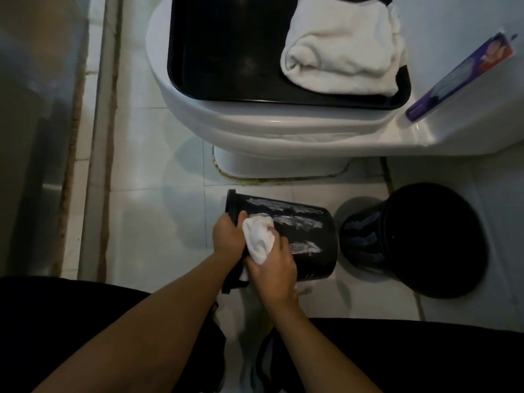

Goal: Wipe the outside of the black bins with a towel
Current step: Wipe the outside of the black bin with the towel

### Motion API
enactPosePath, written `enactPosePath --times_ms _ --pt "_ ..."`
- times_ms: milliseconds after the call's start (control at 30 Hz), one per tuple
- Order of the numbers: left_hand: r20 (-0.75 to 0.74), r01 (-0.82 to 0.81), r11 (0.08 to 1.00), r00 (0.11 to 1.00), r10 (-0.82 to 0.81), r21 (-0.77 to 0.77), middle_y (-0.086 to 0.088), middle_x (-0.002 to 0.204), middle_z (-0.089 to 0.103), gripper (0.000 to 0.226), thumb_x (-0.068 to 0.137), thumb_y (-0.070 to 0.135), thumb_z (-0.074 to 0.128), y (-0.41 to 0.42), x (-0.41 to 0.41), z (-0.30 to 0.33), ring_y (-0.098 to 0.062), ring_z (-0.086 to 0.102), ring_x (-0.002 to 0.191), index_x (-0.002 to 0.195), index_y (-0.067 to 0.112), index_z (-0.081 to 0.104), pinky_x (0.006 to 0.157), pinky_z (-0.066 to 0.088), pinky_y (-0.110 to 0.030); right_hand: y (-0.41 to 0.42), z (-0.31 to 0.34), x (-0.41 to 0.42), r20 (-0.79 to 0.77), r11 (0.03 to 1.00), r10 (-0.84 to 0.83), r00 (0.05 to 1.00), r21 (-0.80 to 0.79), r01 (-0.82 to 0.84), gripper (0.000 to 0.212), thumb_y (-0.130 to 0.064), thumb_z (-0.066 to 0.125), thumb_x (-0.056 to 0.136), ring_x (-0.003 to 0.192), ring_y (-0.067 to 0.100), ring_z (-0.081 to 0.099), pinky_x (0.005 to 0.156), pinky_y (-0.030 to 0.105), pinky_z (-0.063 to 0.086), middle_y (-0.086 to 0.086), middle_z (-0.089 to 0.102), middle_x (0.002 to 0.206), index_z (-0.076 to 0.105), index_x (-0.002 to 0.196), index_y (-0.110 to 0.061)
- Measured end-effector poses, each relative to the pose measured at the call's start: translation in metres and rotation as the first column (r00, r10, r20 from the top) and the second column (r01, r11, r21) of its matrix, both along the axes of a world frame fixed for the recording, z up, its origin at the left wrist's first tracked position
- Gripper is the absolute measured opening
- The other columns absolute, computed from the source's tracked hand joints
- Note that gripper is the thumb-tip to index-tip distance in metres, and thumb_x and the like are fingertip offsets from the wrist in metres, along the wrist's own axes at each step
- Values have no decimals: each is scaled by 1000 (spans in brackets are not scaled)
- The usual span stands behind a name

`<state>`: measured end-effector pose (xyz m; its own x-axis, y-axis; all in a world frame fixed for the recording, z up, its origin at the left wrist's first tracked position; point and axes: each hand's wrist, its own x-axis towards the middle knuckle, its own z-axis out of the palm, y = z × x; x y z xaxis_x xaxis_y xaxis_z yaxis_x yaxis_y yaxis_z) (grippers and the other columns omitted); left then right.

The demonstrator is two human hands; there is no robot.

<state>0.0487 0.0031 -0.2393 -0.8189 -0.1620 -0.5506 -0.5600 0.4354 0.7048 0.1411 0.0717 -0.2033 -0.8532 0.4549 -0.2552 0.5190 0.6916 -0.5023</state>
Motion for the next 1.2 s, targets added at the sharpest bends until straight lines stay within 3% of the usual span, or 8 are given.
enactPosePath --times_ms 67,200,400,567,767,933,1100,1200 --pt "1 8 1000 1000 -8 -4 -15 90 68 39 96 38 54 1 -5 1 -29 65 83 95 0 64 76 56 -40 23 -5 -3 21 1000 1 1000 30 -2 73 -34 80 74 105 27 60 85 38 52 10 58 118 49 138 -14" --pt "22 5 999 1000 -4 -41 -10 91 63 33 97 36 52 6 -13 1 -25 62 84 102 4 61 73 51 -34 46 4 -11 109 832 -550 828 -11 555 66 -33 74 82 118 32 57 94 40 47 11 56 128 45 139 -16" --pt "14 30 998 999 -29 -52 -17 89 65 38 95 35 55 3 -21 -3 -31 63 83 96 -2 63 71 52 -36 6 5 5 31 992 -3 1000 -129 7 65 -35 74 82 116 19 56 96 34 50 2 55 130 45 139 -21" --pt "36 4 998 999 -2 -58 -13 94 65 31 97 36 52 7 -18 -3 -27 63 86 100 6 59 79 55 -39 40 8 -19 175 788 -600 780 -36 614 67 -34 73 84 121 31 56 94 38 47 11 56 133 44 141 -14" --pt "32 4 999 999 -3 -47 -16 88 65 36 95 34 56 4 -22 -3 -28 61 81 95 -1 63 69 48 -32 5 9 -14 52 983 -32 998 -176 40 57 -35 72 85 112 21 58 94 32 48 3 59 123 50 135 -18" --pt "63 1 998 998 2 -55 -14 92 64 33 96 36 54 6 -26 -4 -29 63 84 98 4 59 75 53 -37 43 9 -18 186 929 -364 913 4 370 62 -38 70 86 116 27 59 93 37 47 9 58 129 47 139 -16" --pt "46 20 997 999 -17 -72 -19 96 67 40 95 37 56 6 -30 -2 -34 65 88 101 -2 63 80 55 -42 16 13 -5 135 985 88 987 -160 -66 56 -42 68 87 110 21 61 90 30 48 2 60 124 49 136 -22" --pt "37 30 998 999 -28 -59 -19 95 67 41 95 37 55 5 -29 -1 -34 64 88 101 -2 63 79 54 -41 27 9 -6 161 996 12 987 -84 2 55 -45 71 84 108 24 62 85 30 46 2 61 122 53 131 -22"
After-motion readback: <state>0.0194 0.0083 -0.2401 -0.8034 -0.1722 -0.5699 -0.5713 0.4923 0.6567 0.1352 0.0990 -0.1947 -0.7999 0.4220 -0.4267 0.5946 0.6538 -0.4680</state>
